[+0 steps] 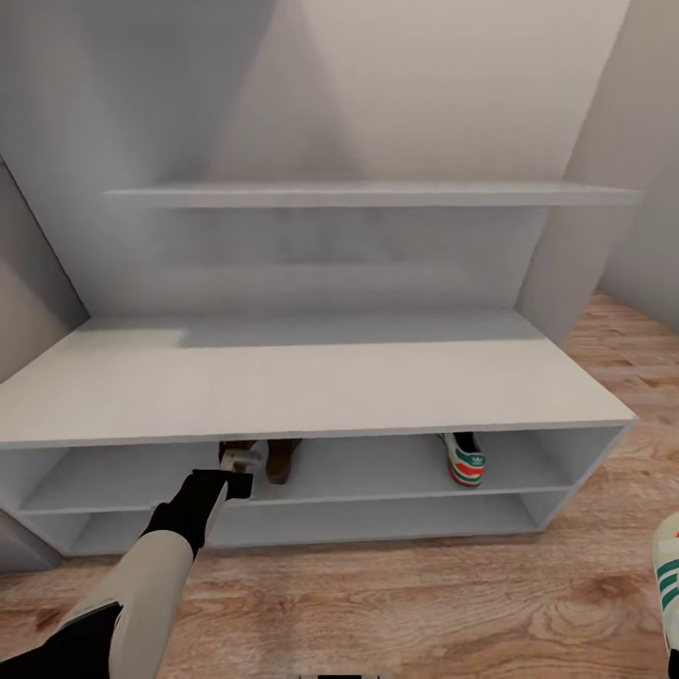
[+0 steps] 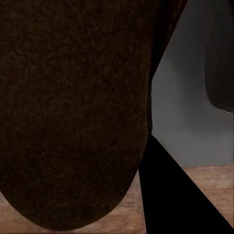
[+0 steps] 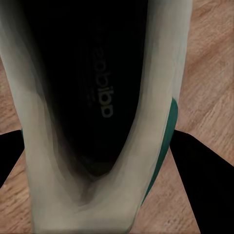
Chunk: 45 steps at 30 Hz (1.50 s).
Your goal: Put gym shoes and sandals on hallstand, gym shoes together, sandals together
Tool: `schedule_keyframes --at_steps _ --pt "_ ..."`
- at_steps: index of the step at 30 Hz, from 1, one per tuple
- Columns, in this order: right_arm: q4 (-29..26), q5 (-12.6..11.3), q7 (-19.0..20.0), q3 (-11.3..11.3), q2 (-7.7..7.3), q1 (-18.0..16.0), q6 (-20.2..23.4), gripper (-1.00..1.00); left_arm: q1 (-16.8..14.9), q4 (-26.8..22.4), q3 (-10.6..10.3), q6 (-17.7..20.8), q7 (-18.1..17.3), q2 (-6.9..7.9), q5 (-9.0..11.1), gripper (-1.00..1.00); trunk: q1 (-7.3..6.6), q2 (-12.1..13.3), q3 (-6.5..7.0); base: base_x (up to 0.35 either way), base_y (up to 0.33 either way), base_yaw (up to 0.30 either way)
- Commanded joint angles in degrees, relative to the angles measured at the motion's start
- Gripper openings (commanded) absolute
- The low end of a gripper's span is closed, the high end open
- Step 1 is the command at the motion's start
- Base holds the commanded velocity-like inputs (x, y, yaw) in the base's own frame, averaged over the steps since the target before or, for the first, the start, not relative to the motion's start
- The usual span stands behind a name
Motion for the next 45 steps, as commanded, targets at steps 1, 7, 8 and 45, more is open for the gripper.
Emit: schedule_keyframes --at_steps 1,7,8,45 --pt "0.04 -0.51 -0.04 0.06 -0.02 -0.02 -0.23 -1.0 -0.03 -0.15 0.46 0.27 -0.66 -0.06 -0.81 -1.0 0.01 -0.02 -0.05 0.131 0.0 0.0" --pt "0.07 -0.49 -0.04 0.06 -0.02 -0.02 -0.23 -1.0 0.05 -0.15 0.46 0.19 -0.67 -0.03 -0.83 -1.0 0.01 -0.02 -0.05 0.038 0.0 0.0" --pt "0.08 -0.51 -0.04 0.06 -0.02 -0.02 -0.23 -1.0 0.05 -0.15 0.46 0.18 -0.71 -0.05 -0.82 -1.0 0.01 -0.02 -0.05 0.006 0.0 0.0" --pt "0.2 -0.51 -0.04 0.22 0.1 -0.02 -0.23 -1.0 0.06 -0.5 1.0 -0.44 -0.75 0.14 -0.75 1.0 0.01 -0.02 -0.05 -0.105 0.0 0.0"
